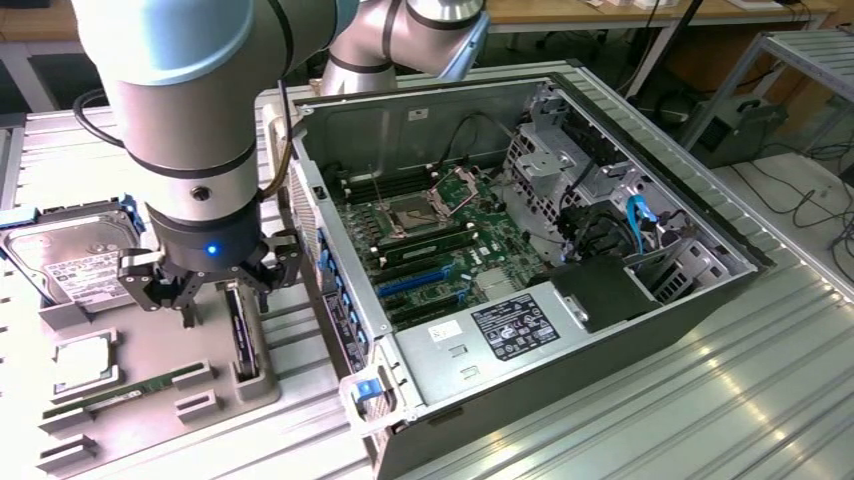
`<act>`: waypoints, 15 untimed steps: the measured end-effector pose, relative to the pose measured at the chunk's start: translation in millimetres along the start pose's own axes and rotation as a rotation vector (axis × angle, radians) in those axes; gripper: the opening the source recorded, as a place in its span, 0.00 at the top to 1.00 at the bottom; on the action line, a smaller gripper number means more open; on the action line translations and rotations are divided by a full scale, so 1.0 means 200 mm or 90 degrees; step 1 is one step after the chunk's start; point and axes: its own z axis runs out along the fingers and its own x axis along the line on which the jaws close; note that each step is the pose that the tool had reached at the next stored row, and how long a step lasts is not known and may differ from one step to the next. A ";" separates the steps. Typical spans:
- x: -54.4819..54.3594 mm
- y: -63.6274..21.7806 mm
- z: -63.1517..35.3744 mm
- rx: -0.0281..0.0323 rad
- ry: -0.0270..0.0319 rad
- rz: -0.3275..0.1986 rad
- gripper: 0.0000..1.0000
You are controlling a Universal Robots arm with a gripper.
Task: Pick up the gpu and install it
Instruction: 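Pick up the gpu and move the gpu toward the slot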
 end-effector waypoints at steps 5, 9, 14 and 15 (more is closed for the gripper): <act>0.00 0.023 0.002 0.0008 0.0019 -0.009 0.28; 0.00 0.078 0.006 0.0028 0.0065 -0.032 0.28; 0.00 0.089 0.008 0.0033 0.0073 -0.038 0.28; 0.01 0.092 0.008 0.0033 0.0074 -0.038 0.28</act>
